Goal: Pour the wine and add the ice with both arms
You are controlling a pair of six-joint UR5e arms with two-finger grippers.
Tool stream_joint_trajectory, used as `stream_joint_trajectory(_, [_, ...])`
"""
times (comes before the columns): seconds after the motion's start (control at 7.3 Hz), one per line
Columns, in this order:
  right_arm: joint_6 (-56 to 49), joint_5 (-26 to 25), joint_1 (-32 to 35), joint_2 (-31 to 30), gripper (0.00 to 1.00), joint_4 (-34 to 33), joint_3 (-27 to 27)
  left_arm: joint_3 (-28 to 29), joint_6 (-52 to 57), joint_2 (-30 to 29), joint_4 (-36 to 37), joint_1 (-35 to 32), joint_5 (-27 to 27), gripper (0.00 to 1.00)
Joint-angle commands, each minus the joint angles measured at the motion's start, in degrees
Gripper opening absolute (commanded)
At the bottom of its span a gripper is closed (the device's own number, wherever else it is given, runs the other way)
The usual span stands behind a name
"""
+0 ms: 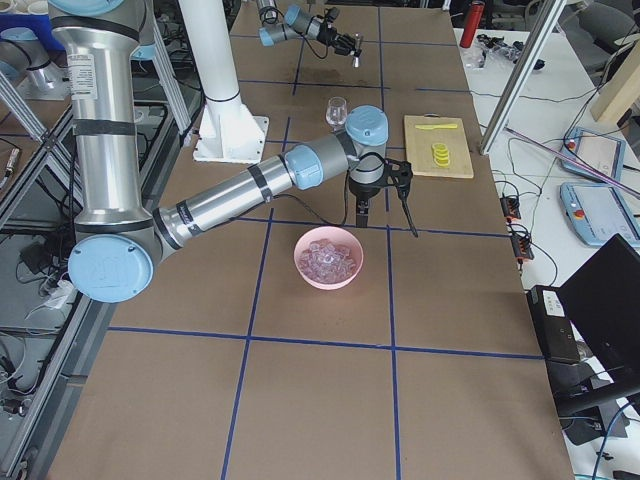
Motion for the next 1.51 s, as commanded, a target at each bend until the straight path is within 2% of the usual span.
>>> stream_joint_trajectory(0.0, [1.1, -4.0, -3.2, -1.0, 1.00, 1.4, 0.4, -0.5, -0.8, 1.7, 0.1, -0.6, 0.6, 0.00])
stream_joint_trajectory(0.27, [13.7, -10.0, -9.7, -11.1, 1.00, 22.2, 0.4, -0.2, -0.5, 1.5, 2.5, -0.6, 7.4, 0.00])
stream_joint_trajectory(0.41, [13.7, -12.7, -12.0, -14.0, 1.00, 25.1, 0.3, 0.0, -0.5, 1.4, 2.8, -0.5, 7.4, 0.00])
stream_joint_trajectory(0.82, [7.6, -17.3, -17.8, -16.7, 1.00, 25.2, 0.0, 0.3, -0.5, 1.3, 2.9, -0.4, 7.3, 0.00])
stream_joint_trajectory(1.37, [5.8, -16.6, -18.8, -14.7, 0.98, 24.6, -3.4, 2.9, -0.8, 0.8, 2.8, 0.0, 7.5, 0.00])
